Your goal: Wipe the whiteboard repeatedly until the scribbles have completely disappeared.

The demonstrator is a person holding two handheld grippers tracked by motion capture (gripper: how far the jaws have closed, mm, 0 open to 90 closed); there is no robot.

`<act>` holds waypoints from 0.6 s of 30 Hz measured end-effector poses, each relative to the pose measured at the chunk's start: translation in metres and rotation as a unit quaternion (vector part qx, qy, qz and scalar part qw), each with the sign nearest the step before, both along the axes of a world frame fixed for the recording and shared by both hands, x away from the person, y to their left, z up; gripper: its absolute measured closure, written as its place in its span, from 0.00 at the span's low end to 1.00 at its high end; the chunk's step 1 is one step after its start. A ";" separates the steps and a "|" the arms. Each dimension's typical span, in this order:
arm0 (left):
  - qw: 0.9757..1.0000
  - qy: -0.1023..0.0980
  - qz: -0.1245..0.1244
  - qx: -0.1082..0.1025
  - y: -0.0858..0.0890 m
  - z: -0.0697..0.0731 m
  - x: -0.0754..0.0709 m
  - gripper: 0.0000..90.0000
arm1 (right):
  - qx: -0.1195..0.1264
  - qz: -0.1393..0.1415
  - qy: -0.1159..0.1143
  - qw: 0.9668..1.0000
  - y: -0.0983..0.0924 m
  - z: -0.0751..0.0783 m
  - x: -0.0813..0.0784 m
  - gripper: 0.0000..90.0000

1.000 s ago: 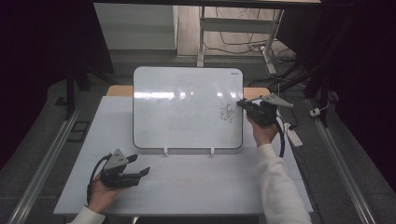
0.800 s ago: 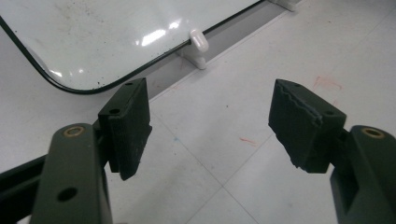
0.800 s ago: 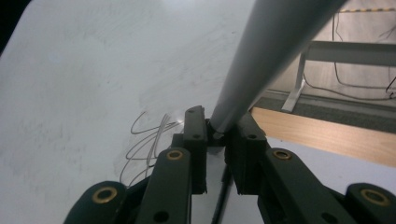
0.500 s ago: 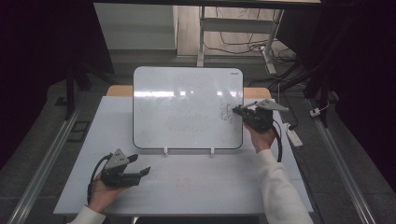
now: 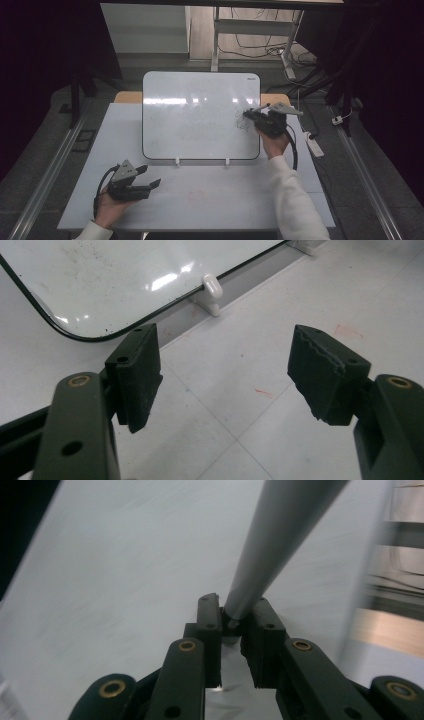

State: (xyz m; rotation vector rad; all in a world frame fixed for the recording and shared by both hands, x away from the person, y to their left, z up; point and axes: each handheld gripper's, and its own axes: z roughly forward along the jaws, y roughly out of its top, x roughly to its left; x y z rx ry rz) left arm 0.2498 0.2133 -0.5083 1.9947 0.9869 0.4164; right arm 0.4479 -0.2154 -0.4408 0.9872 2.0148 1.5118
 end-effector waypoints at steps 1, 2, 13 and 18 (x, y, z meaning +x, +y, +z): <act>1.000 0.001 0.000 0.001 0.000 0.000 0.001 0.33 | -0.015 0.018 -0.002 1.000 0.008 -0.003 -0.003 0.87; 1.000 0.002 -0.001 0.001 0.000 -0.001 0.001 0.33 | -0.030 0.019 -0.010 0.999 0.013 -0.004 -0.005 0.87; 1.000 0.002 -0.003 0.003 -0.001 -0.001 0.001 0.33 | -0.009 0.022 -0.010 1.000 0.024 -0.001 0.002 0.87; 1.000 -0.003 0.000 -0.001 0.000 0.001 -0.002 0.33 | 0.024 -0.022 -0.015 0.999 0.009 0.010 0.016 0.87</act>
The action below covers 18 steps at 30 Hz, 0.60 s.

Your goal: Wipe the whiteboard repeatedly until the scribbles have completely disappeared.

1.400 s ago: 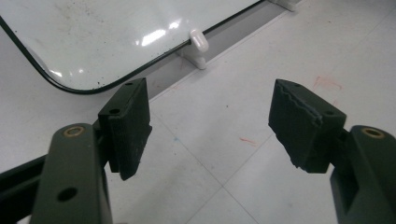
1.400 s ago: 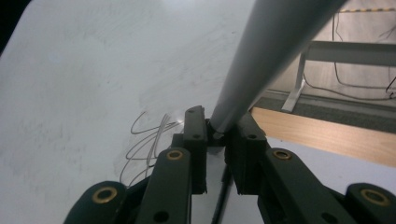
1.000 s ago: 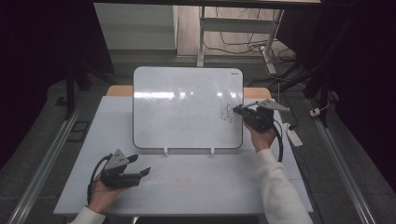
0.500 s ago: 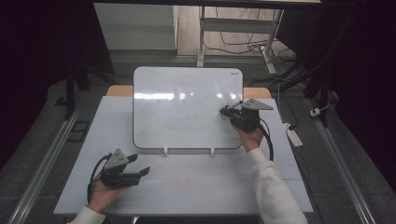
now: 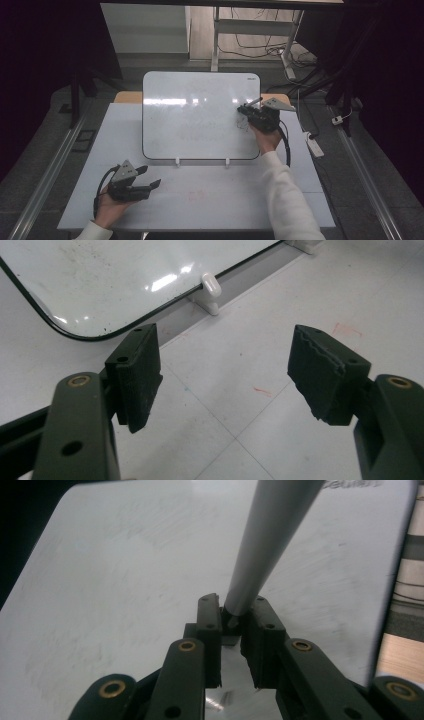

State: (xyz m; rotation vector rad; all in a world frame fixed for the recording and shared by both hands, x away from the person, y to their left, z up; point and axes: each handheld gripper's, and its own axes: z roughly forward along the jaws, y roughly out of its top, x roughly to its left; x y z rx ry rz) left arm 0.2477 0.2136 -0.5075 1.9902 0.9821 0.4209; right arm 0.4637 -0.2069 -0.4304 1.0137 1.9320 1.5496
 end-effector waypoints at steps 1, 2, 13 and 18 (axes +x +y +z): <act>1.000 0.001 0.000 -0.001 0.001 0.000 0.001 0.33 | 0.001 0.001 0.003 1.000 0.000 0.000 0.001 0.87; 1.000 0.002 0.001 -0.001 0.001 0.000 0.001 0.33 | -0.008 0.003 0.001 1.000 0.002 0.000 -0.002 0.87; 1.000 0.002 0.000 0.000 0.000 0.000 0.001 0.33 | 0.006 -0.013 0.008 1.000 -0.021 -0.005 -0.009 0.87; 1.000 0.004 -0.004 0.004 -0.002 -0.002 0.003 0.33 | -0.039 0.032 0.013 0.999 -0.007 -0.015 -0.022 0.87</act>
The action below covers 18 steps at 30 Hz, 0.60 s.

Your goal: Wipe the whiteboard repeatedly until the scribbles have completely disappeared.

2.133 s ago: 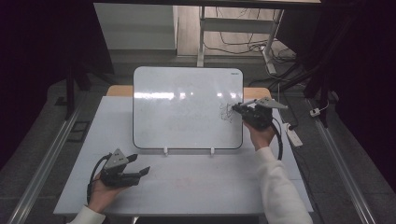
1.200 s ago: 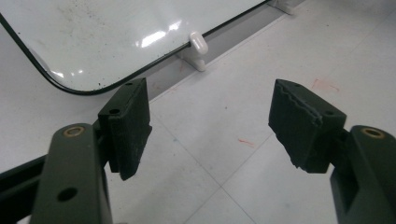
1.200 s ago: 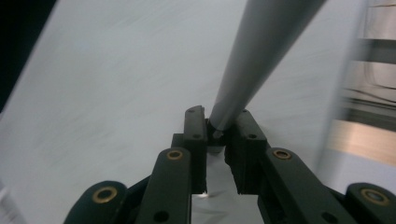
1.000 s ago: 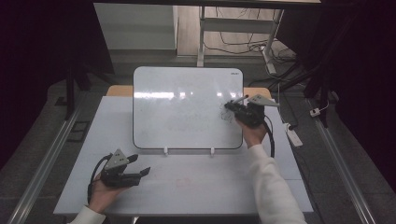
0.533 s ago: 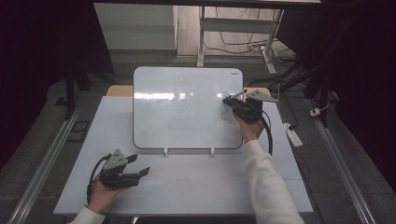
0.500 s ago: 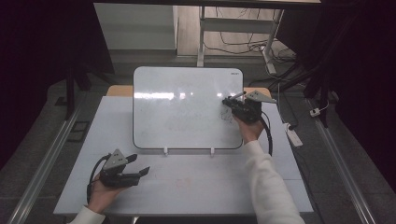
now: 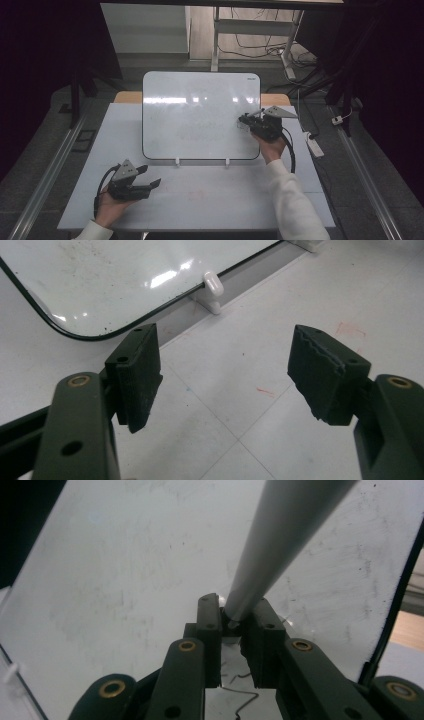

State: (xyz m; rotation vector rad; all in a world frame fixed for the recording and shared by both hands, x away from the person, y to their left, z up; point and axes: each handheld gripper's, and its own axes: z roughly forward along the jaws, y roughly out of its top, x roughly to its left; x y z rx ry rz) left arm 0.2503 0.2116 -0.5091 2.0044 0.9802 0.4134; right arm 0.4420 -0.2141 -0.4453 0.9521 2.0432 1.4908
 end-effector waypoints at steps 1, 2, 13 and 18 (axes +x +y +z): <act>1.000 -0.001 0.001 0.000 0.000 0.000 -0.001 0.33 | 0.004 -0.005 -0.001 1.000 -0.003 0.001 0.001 0.87; 1.000 -0.002 0.001 0.000 0.000 0.001 -0.001 0.33 | 0.016 -0.022 -0.005 1.000 -0.009 0.003 0.003 0.87; 1.000 -0.003 0.002 -0.002 0.001 0.001 -0.002 0.33 | 0.019 -0.010 -0.004 1.000 -0.006 -0.002 0.000 0.87; 1.000 -0.003 0.004 -0.004 0.002 0.001 -0.001 0.33 | 0.049 -0.017 0.008 0.999 -0.010 -0.005 0.000 0.87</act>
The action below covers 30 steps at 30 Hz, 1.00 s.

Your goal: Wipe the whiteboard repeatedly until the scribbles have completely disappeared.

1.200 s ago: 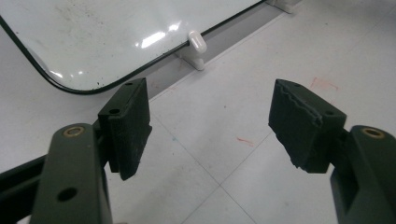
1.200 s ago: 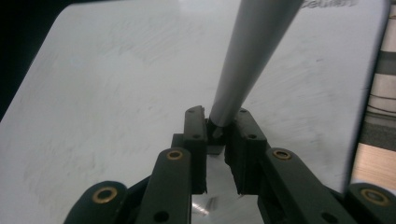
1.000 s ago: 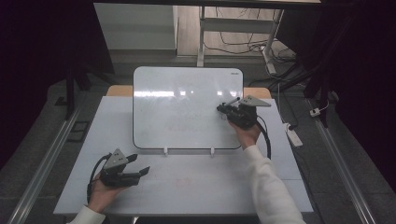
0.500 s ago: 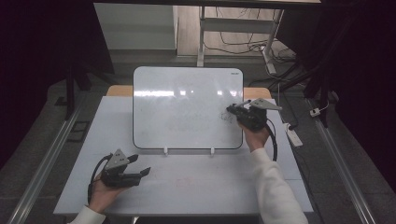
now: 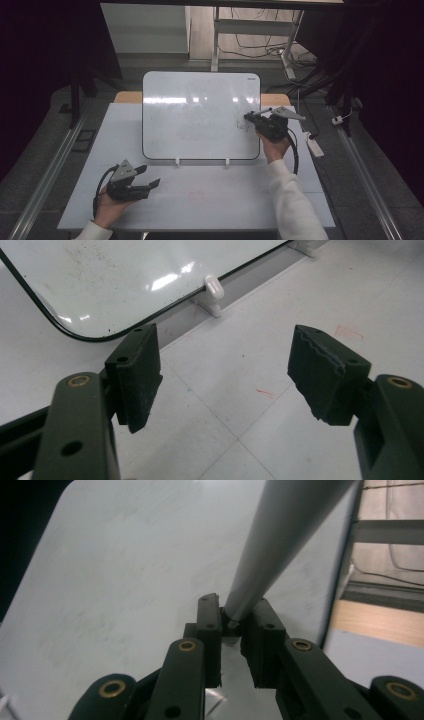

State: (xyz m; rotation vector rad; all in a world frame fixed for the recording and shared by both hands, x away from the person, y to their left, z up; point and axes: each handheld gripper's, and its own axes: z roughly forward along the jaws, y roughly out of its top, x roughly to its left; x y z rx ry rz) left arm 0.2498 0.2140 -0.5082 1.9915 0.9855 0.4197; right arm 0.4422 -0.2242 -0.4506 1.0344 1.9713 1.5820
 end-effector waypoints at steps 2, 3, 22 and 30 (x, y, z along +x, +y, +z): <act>1.000 0.002 -0.002 0.002 -0.001 -0.001 0.001 0.33 | -0.014 0.035 0.005 0.999 0.016 -0.009 -0.007 0.87; 1.000 0.002 -0.003 0.004 -0.002 -0.001 0.001 0.33 | -0.026 0.040 -0.002 0.999 0.021 -0.010 -0.009 0.87; 1.000 0.001 -0.002 0.004 -0.002 0.000 0.000 0.33 | -0.026 0.035 0.008 0.999 0.010 -0.016 -0.018 0.87; 1.000 -0.002 0.000 0.002 -0.001 0.001 -0.001 0.33 | 0.003 -0.015 -0.003 1.000 -0.014 -0.008 -0.010 0.87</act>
